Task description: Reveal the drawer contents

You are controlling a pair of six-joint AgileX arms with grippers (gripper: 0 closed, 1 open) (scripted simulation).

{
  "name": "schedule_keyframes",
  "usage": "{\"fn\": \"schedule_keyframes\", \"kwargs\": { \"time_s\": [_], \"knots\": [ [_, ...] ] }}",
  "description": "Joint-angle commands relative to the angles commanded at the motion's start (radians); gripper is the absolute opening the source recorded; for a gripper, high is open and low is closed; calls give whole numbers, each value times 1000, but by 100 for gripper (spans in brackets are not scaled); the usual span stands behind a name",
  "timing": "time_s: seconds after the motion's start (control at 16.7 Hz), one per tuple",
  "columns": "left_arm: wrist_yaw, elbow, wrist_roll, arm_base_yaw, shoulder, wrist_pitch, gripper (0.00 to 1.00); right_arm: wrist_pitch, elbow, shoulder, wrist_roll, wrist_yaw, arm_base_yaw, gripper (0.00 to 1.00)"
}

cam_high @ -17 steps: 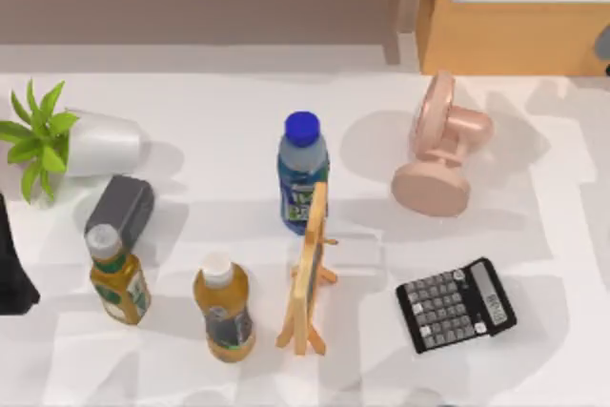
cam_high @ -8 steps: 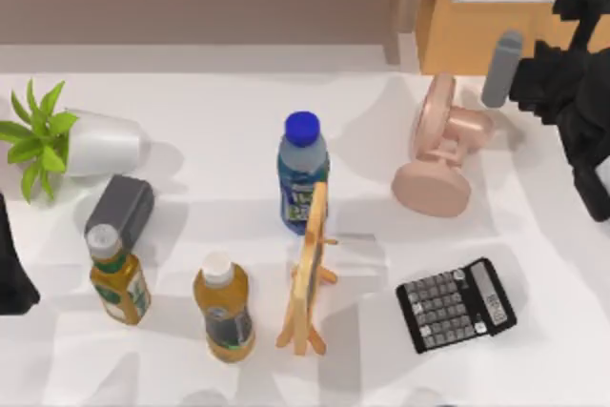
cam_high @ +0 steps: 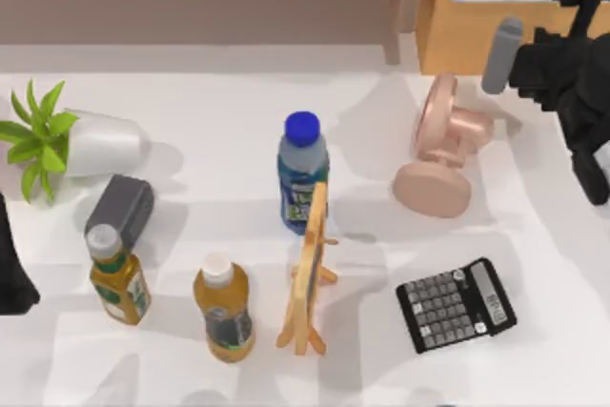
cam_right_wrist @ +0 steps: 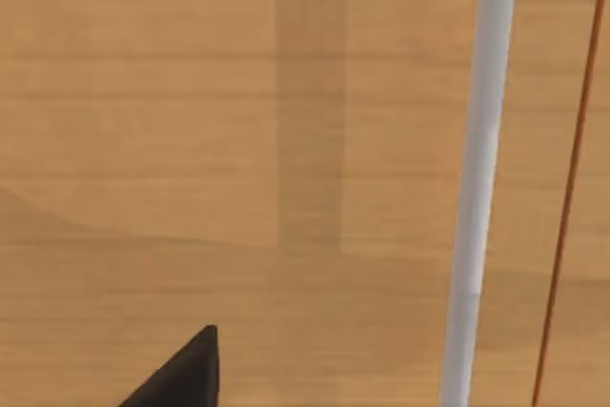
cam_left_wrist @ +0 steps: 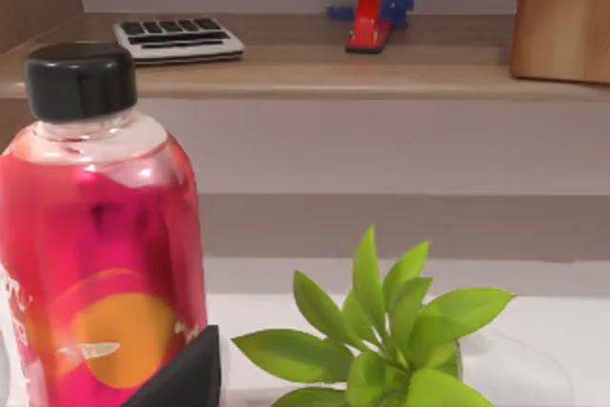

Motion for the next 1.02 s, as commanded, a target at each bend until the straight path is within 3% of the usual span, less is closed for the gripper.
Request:
{"fn": "schedule_keyframes", "kwargs": {
  "time_s": [0.42,1.02],
  "knots": [
    [0,0,0,0,0,0,100,-23,54,33,0,5,7,100],
    [0,0,0,0,0,0,100,-23,54,33,0,5,7,25]
  ]
}}
